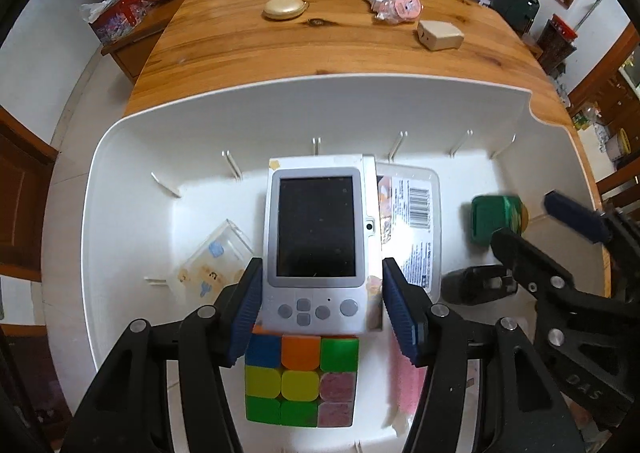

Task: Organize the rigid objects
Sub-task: 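Carry the white device and green jar into the tray and open both tools, then move both tools back over the table toward the gold tin and beige box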

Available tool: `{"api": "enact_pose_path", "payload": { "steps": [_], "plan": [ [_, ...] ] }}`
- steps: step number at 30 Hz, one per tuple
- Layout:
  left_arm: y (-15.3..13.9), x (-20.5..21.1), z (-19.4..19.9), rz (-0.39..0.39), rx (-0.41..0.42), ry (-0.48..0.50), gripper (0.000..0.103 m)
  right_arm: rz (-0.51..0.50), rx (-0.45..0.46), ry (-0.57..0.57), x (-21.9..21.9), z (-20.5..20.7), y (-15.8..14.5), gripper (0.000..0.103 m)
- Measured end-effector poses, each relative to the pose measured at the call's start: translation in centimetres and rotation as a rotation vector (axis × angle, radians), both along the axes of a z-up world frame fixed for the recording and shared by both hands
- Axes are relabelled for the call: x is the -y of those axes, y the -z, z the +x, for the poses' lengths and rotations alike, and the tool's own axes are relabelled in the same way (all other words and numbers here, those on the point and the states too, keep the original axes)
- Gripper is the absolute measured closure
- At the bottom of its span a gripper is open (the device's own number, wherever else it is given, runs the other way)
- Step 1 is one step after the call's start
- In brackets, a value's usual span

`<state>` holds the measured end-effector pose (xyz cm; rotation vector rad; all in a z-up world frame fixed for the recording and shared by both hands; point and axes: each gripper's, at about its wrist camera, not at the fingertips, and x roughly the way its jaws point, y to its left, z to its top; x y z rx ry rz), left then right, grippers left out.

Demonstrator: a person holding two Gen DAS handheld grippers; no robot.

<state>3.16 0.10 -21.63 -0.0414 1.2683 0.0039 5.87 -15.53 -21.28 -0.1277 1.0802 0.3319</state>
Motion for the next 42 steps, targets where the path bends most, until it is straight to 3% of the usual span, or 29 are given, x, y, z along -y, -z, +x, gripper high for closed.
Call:
{"api": "enact_pose_path", "payload": {
  "steps": [4, 10, 27, 33, 38, 42],
  "plan": [
    [-0.6, 0.0, -0.3, -0.034, 0.021, 0.008, 0.030, 0.042, 0.008, 0.006, 0.6, -0.1, -0.2, 0.033],
    [-1.7, -0.1, -0.7, 0.002, 0.076, -0.006, 0.024, 0.065, 0.012, 0.009, 0.8, -0.2, -0.3, 0.033],
    [-3.2, -0.3, -0.9, 0.011, 0.128, -0.005, 0.020, 0.064, 0.021, 0.013, 0.7, -0.3, -0.4, 0.033],
    [-5.2, -1.2, -0.4, 0.002, 0.155, -0.010, 0.019, 0.076, 0.007, -0.007, 0.4, -0.4, -1.0, 0.033],
    [-8.2, -2.3, 1.0, 0.016, 0.173, 0.002, 0.019, 0.096, 0.006, -0.046, 0.6, -0.2, -3.7, 0.033],
    [-11.5, -3.0, 3.0, 0.058, 0.194, 0.038, 0.019, 0.083, 0.047, -0.058, 1.2, 1.0, -7.9, 0.033]
  ]
}}
